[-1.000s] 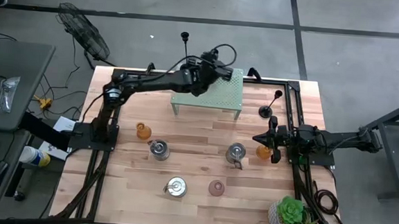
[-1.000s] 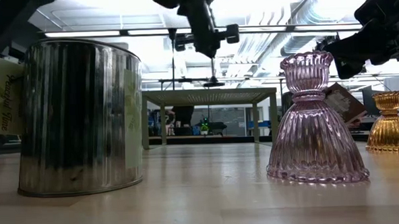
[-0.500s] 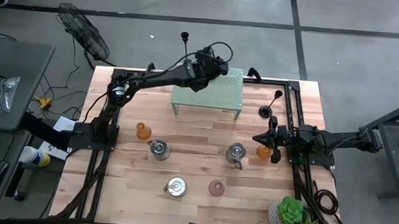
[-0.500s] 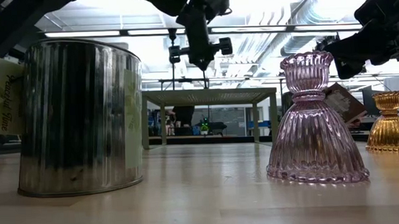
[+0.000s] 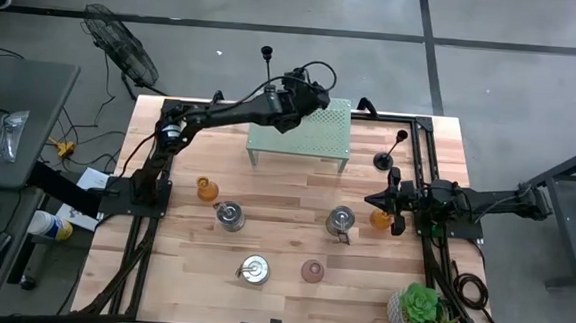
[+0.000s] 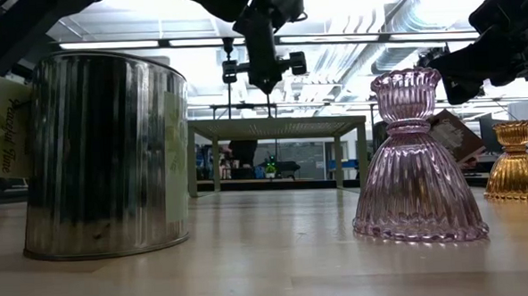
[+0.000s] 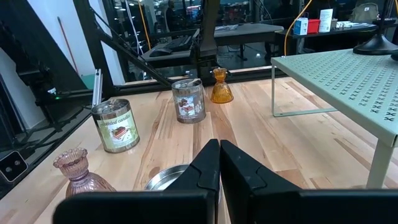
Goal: Pick & Place candle stick holders
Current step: Put the left black candle holder on the shelf
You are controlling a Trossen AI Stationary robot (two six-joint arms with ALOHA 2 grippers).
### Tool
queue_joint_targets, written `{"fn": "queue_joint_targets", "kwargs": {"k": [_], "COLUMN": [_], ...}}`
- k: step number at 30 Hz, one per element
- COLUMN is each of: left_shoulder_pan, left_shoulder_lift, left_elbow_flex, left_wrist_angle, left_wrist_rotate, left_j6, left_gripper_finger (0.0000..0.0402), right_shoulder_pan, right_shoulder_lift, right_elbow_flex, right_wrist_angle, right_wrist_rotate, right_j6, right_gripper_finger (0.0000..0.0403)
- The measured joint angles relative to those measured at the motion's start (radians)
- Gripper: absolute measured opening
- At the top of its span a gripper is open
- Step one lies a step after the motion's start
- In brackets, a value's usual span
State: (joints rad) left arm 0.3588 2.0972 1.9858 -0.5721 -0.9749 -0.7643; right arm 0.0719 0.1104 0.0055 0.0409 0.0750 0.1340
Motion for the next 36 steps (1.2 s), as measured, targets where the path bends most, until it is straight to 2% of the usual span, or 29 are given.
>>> {"fn": "queue_joint_targets", "kwargs": {"k": [13, 36], "left_shoulder_pan": [0.009, 0.014], "left_shoulder_lift": [0.0, -0.001], "left_elbow_flex": [0.0, -0.001], "left_wrist_angle": [-0.007, -0.003], "left_wrist_rotate": [0.049, 0.069], "left_j6": [-0.001, 0.0], "left_gripper_finger": [0.0006, 0.0006], "right_shoulder_pan": [0.0, 0.0], "right_shoulder_lift": [0.0, 0.0], "right_elbow_flex": [0.0, 0.0], "right_wrist_angle": [0.0, 0.0], "right_wrist_rotate": [0.0, 0.0], "right_j6": [0.0, 0.0], "right_gripper_finger": [0.0004, 0.0004]}}
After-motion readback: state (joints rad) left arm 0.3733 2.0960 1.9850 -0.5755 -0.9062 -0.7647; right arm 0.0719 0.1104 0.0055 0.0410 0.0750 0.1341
